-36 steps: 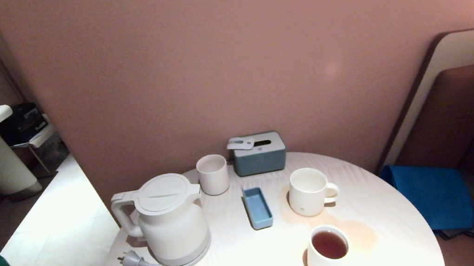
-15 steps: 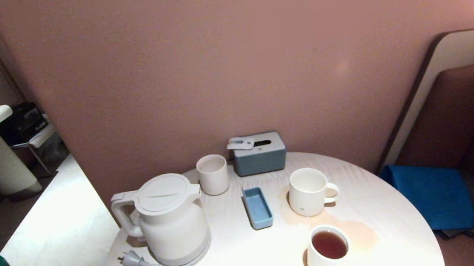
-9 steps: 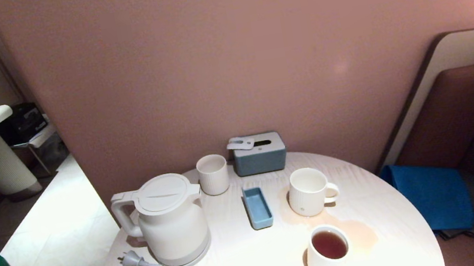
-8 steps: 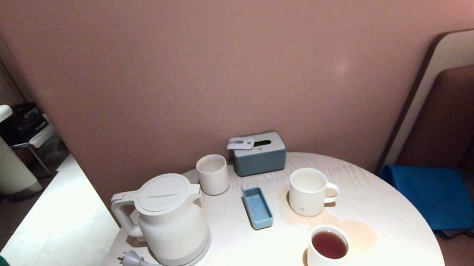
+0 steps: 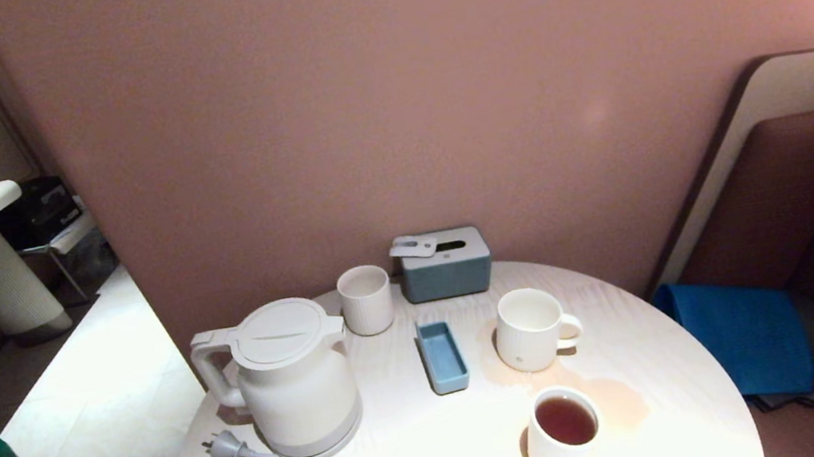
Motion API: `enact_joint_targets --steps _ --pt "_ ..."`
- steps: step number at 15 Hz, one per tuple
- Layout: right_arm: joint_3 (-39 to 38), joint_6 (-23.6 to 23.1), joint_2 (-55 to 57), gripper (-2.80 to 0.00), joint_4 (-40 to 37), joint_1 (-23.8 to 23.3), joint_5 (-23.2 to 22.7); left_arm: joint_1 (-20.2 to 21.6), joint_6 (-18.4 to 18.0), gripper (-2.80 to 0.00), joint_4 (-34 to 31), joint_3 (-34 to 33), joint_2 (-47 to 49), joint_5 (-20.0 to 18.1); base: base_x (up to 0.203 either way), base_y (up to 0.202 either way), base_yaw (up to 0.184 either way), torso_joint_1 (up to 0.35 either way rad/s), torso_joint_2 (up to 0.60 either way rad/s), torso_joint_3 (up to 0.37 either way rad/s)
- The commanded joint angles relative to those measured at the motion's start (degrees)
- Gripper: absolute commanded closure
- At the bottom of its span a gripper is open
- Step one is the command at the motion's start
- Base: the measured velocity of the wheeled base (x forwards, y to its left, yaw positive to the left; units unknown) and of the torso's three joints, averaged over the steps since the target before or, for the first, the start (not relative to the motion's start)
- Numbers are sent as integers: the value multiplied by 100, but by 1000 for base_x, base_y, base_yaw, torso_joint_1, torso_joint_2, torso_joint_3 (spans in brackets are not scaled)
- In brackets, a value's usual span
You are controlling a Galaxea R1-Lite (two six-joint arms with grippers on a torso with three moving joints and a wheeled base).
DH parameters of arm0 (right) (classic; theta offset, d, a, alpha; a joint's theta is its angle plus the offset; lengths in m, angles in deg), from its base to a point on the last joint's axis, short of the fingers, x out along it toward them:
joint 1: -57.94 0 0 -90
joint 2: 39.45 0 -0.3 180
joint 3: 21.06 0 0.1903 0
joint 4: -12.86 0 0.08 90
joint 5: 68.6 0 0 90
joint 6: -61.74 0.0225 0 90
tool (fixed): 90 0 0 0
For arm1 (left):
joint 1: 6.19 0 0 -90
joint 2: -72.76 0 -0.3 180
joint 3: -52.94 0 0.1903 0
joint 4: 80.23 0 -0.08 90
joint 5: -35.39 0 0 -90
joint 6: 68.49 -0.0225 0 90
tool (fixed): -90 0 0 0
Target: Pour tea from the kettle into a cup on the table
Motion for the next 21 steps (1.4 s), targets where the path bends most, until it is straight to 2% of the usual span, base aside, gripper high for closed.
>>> enact_joint_targets --steps 1,21 --pt "1 -11 10 -280 -2 1 -3 2 2 0 3 0 6 1 0 0 0 0 0 0" --pt "1 -4 10 -280 -10 1 -3 2 2 0 3 0 6 1 0 0 0 0 0 0"
